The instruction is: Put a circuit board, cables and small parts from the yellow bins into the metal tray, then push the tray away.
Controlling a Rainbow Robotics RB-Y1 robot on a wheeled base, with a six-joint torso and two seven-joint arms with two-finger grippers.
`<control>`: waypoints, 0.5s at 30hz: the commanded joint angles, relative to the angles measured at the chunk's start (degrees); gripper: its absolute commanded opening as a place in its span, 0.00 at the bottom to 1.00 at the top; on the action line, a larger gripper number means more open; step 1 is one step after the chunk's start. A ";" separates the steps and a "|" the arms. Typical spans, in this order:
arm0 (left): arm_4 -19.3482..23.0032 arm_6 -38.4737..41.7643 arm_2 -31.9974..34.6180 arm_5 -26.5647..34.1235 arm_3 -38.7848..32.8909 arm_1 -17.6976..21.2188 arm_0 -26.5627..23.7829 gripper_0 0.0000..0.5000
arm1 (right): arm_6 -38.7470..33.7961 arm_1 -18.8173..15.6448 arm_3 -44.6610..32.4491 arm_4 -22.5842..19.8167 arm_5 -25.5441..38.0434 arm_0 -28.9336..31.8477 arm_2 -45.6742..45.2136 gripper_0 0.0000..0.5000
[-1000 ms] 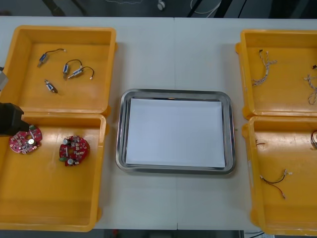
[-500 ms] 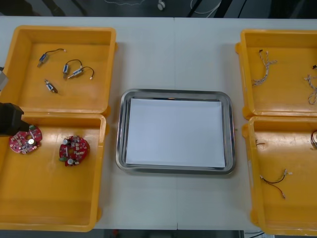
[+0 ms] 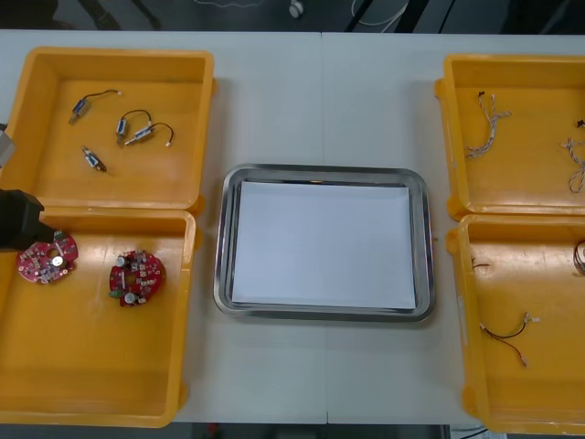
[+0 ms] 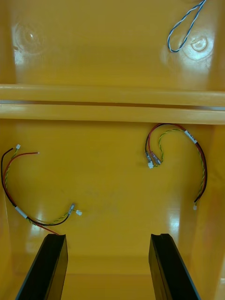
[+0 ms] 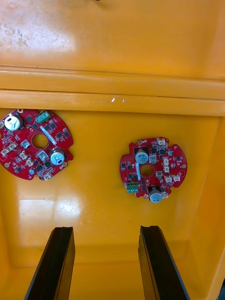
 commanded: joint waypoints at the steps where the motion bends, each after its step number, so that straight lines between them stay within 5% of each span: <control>1: 0.34 -1.79 -0.37 0.36 -0.31 2.52 -1.69 0.80 | -0.87 0.27 -1.41 0.48 -0.01 0.81 -1.03 1.00; 15: 0.34 -1.79 -0.37 0.36 -0.31 2.52 -1.69 0.80 | -0.87 0.27 -1.41 0.48 -0.01 0.81 -1.03 1.00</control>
